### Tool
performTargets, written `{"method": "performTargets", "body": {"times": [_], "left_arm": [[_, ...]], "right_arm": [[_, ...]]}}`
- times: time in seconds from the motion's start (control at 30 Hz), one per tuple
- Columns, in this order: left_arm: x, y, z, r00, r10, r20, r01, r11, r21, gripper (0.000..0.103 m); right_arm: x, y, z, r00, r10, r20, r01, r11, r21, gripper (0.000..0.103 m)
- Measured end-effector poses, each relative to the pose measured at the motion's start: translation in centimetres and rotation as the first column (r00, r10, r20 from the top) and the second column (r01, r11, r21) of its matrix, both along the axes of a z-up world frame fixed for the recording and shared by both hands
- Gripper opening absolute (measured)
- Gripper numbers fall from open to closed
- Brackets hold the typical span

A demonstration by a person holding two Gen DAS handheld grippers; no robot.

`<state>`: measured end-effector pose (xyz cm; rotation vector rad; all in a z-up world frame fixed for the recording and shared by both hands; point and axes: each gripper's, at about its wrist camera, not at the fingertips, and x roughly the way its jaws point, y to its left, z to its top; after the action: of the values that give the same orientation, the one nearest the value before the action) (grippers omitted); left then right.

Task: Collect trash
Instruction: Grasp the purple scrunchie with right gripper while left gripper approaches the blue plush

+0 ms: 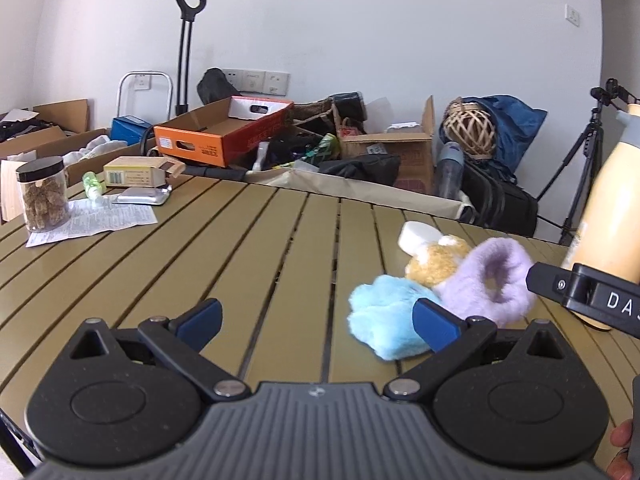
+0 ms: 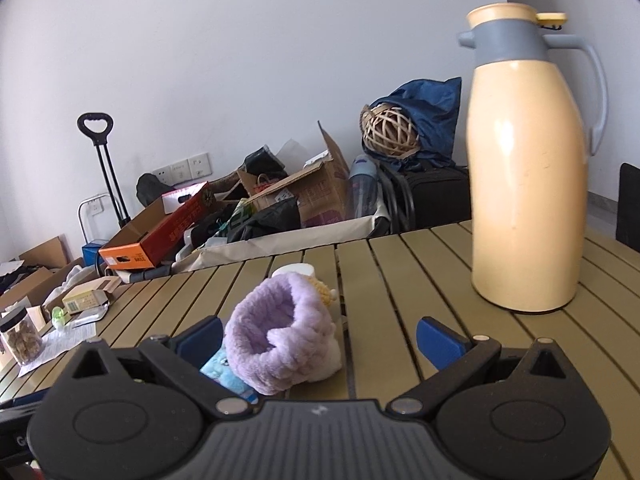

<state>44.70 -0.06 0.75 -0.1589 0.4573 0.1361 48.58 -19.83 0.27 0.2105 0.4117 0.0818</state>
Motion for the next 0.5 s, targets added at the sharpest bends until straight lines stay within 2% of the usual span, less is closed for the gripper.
{"method": "performTargets", "body": {"times": [0.23,0.5], "left_arm": [[0.9,2.3,-0.3,0.997,0.075,-0.016,-0.075,0.997,0.009,0.103],[1.1,3.7,-0.6,0.994,0.110,-0.025,-0.109,0.994,0.017,0.103]], "right_arm": [[2.7,2.7,-1.0,0.998,0.035,-0.047,-0.036,0.999,-0.025,0.103],[4.9,4.4,-1.9,0.997,0.023,-0.076,-0.026,0.999,-0.044,0.103]]}}
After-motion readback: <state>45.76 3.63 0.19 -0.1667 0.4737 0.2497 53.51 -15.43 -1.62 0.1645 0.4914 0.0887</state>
